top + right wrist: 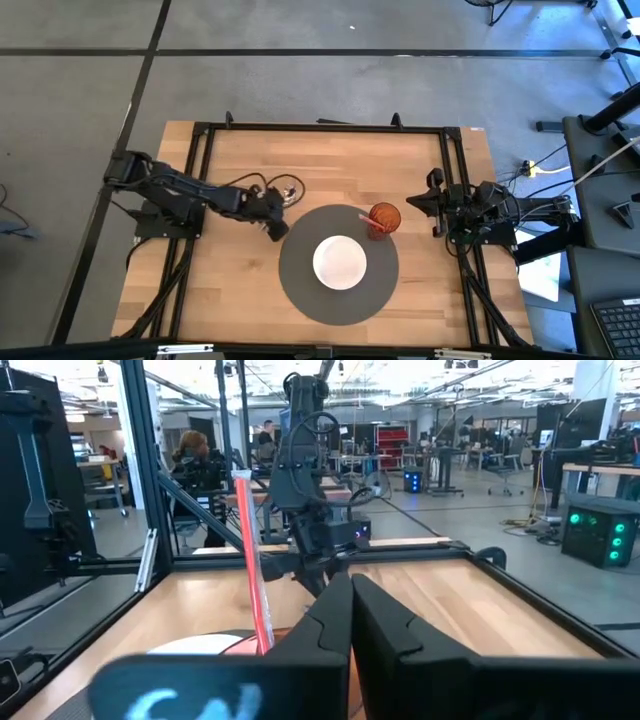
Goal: Pick & Place Utensil
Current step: Put the silver spoon into the white bowl on the gray placemat
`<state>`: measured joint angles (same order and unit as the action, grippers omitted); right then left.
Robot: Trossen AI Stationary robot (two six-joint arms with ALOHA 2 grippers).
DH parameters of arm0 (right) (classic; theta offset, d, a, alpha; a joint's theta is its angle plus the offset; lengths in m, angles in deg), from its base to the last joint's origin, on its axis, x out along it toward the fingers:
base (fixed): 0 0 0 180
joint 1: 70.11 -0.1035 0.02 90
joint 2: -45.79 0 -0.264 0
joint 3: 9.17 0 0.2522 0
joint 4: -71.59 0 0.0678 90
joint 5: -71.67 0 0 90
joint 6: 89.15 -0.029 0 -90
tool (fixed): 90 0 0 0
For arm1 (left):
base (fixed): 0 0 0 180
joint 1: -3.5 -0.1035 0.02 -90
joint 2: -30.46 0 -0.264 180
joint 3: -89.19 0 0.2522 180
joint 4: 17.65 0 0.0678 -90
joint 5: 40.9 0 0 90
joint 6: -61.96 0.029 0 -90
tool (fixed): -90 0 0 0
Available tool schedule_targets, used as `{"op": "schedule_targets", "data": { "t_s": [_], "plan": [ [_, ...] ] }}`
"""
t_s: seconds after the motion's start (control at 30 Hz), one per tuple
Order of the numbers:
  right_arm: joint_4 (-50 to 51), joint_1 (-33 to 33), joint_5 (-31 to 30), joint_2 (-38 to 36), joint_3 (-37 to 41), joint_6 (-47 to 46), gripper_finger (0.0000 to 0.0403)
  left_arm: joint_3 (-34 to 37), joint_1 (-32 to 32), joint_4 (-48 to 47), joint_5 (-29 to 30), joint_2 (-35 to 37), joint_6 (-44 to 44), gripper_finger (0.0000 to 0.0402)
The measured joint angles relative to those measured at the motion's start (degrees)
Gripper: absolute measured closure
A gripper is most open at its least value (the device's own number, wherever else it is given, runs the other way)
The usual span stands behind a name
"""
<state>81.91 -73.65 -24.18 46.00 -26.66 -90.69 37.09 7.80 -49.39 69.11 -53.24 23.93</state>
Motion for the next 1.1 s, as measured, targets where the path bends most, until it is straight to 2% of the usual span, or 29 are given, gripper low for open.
{"op": "schedule_targets", "data": {
  "t_s": [0.2, 0.3, 0.43, 0.77, 1.1],
  "plan": [
    [0.7, 0.0, 0.0, 0.0, 0.0, 0.1, 0.0399, -8.8, -1.3, -6.3, 1.4, -6.6, 6.9, 0.0259],
    [1.5, 0.0, 0.0, 0.0, 0.0, 0.4, 0.0399, -11.1, -2.3, -6.6, -1.3, -8.7, 7.2, 0.0264],
    [2.1, 0.0, 0.0, 0.0, 0.0, 0.5, 0.0392, -11.5, -3.9, -9.3, -4.6, -10.1, 7.2, 0.0274],
    [2.7, 0.0, 0.0, 0.0, 0.0, 0.5, 0.038, -11.5, -7.3, -12.3, -6.3, -10.3, 5.8, 0.0291],
    [2.8, 0.0, 0.0, 0.0, 0.0, 0.5, 0.038, -11.6, -7.6, -13.1, -7.7, -11.1, 5.8, 0.0295]
  ]
}}
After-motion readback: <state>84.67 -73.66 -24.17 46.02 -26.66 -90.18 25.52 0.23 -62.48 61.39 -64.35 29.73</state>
